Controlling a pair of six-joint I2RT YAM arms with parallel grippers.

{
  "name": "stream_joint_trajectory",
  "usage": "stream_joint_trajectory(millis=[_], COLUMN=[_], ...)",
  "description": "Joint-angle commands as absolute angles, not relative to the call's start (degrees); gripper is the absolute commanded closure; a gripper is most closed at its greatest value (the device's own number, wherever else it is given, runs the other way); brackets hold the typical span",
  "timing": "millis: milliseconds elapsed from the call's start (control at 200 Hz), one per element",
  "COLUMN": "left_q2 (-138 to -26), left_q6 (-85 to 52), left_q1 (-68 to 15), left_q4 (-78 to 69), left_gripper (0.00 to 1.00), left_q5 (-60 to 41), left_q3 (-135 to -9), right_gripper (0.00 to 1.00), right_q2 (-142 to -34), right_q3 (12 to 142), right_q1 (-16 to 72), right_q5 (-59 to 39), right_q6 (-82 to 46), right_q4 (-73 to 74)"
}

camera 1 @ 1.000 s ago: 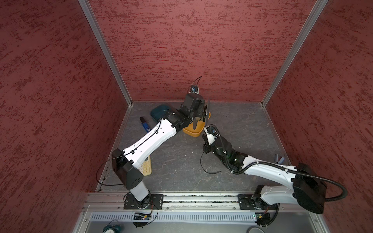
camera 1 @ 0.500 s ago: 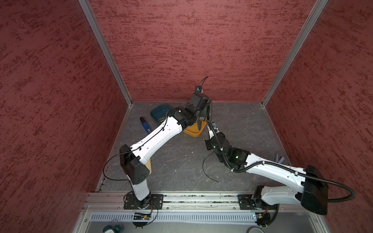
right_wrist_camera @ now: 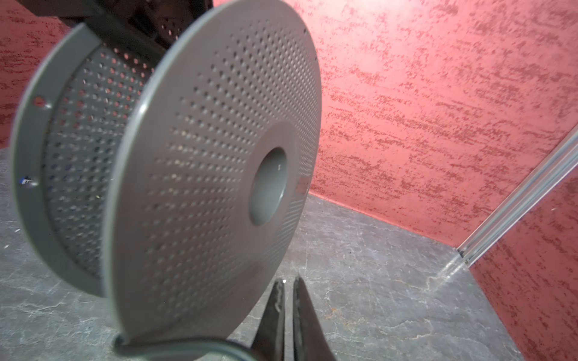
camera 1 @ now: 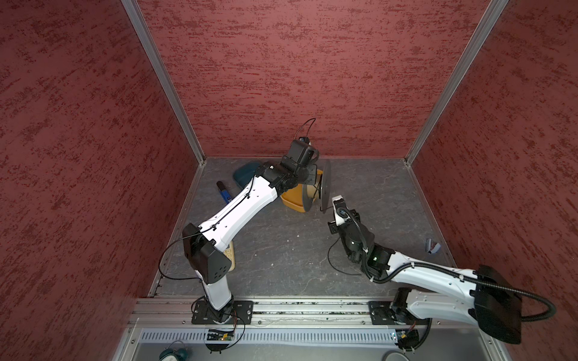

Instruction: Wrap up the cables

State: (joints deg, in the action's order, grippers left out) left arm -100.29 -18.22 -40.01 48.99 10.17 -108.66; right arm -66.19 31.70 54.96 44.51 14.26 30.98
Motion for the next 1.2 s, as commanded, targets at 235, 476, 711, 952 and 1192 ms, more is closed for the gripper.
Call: stream_joint_trajectory(millis=[235,476,711,952,1192], left_q2=[-100.8,-101.8,-101.6,-98.6,-96.8], left_q6=[-15.8,-14.8,-12.0,-6.7,-1.8], left_q1=[-39.9,-40.8,-41.7,-41.9,-42.8], left_q4=[51.3,51.7,52.5,51.3,50.3], left_gripper=[1.0,1.0,1.0,1.0,1.0], left_q5=[7.5,11.5,12.6,11.5,10.4], left_q3=[-109.3,-108.0,-107.2,-102.7,-100.9], right_gripper=[0.9,0.9,0.92,0.93,0.92], right_q2=[-65.7,-67.5,-71.6,-71.6,-71.5], right_q3=[37.3,47.4,57.3,62.2,62.8], right_q1=[54.1,53.4,49.9,40.3,29.7], right_q5=[41.3,34.8,31.0,21.5,5.0], right_q6=[19.4,17.6,13.2,6.9,3.2], right_q4=[37.8,22.8,7.5,-4.5,-8.7])
